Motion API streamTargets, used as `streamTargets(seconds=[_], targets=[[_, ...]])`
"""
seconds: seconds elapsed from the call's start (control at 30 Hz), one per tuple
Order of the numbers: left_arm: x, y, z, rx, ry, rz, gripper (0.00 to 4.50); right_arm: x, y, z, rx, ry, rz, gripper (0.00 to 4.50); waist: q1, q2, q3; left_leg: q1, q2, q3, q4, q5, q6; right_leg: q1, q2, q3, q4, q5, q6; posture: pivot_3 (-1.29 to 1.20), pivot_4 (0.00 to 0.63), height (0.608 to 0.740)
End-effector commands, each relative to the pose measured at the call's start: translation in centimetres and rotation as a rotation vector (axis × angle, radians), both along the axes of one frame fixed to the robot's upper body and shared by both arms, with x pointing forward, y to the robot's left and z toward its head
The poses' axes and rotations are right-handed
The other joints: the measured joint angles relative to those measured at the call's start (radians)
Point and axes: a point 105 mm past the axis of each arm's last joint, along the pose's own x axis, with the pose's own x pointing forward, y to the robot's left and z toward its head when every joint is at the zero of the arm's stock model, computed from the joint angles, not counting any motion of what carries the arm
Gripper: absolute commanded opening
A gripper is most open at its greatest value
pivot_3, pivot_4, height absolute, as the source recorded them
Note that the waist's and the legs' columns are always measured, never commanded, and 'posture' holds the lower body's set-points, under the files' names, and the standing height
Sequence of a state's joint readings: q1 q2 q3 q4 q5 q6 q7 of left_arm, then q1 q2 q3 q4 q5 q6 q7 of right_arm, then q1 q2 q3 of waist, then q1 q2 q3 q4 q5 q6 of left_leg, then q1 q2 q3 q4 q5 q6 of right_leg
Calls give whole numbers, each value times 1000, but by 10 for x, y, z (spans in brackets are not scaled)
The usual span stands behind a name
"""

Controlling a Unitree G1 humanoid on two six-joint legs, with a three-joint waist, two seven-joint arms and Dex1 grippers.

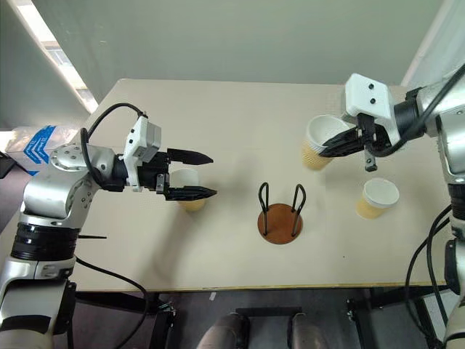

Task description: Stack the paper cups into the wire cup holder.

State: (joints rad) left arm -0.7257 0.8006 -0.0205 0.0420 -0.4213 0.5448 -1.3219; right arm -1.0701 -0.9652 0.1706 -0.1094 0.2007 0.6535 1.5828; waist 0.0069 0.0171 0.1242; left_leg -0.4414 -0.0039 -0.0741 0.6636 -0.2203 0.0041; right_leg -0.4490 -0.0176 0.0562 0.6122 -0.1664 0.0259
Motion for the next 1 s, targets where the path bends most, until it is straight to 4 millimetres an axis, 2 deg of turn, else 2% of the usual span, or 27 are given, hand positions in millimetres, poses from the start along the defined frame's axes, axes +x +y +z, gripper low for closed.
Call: streamTargets(seconds=[0.03, 0.07, 0.2, 0.3, 0.43, 0.67, 0.77, 1.0], targets=[[0, -4, 12, 8, -49, -38, 4500, -30, 27, 3, -10, -13, 115, 17, 0, 0, 0, 0, 0, 0, 0, -1, 2, 0, 0, 1, 0, 0, 0, 0, 150, 740], [1, -5, 12, 10, -51, -44, 4500, -33, 34, 1, -19, -17, 137, 17, 0, 0, 0, 0, -1, 0, 1, -6, 10, 0, 0, 1, 0, 0, 0, 0, 150, 740], [5, -9, 12, 19, -58, -59, 4500, -34, 44, -11, -48, -22, 167, 17, 0, 0, 0, 2, -1, 0, 2, -3, 12, 1, 0, 1, 2, 1, -1, 0, 150, 740], [7, -11, 12, 23, -63, -67, 4500, -26, 47, -20, -73, -41, 164, 17, -1, 0, 0, 3, -1, 0, 3, -1, 12, 1, 0, 1, 5, 2, -2, 0, 150, 740], [8, -13, 12, 32, -70, -75, 4500, -15, 46, -30, -105, -55, 153, 17, -1, 0, 0, 5, 0, 0, 3, -1, 12, 0, 0, 2, 8, 2, -2, 0, 150, 740], [7, -11, 11, 40, -77, -65, 4500, -12, 44, -38, -123, -45, 163, 17, -1, 0, 0, 4, 0, 0, 2, -1, 12, 0, 0, 1, 8, 2, -1, 0, 150, 740], [7, -9, 10, 46, -80, -58, 4500, -7, 46, -42, -117, -51, 149, 613, -1, 0, 0, 4, 0, 0, 2, -1, 12, 0, 0, 1, 8, 2, -1, 0, 150, 740], [6, -7, 11, 44, -84, -33, 4500, -1, 48, -43, -80, -72, 119, 2959, -1, 0, 0, 4, -1, 0, 2, -1, 12, 0, 0, 1, 8, 2, -1, 0, 150, 740]])
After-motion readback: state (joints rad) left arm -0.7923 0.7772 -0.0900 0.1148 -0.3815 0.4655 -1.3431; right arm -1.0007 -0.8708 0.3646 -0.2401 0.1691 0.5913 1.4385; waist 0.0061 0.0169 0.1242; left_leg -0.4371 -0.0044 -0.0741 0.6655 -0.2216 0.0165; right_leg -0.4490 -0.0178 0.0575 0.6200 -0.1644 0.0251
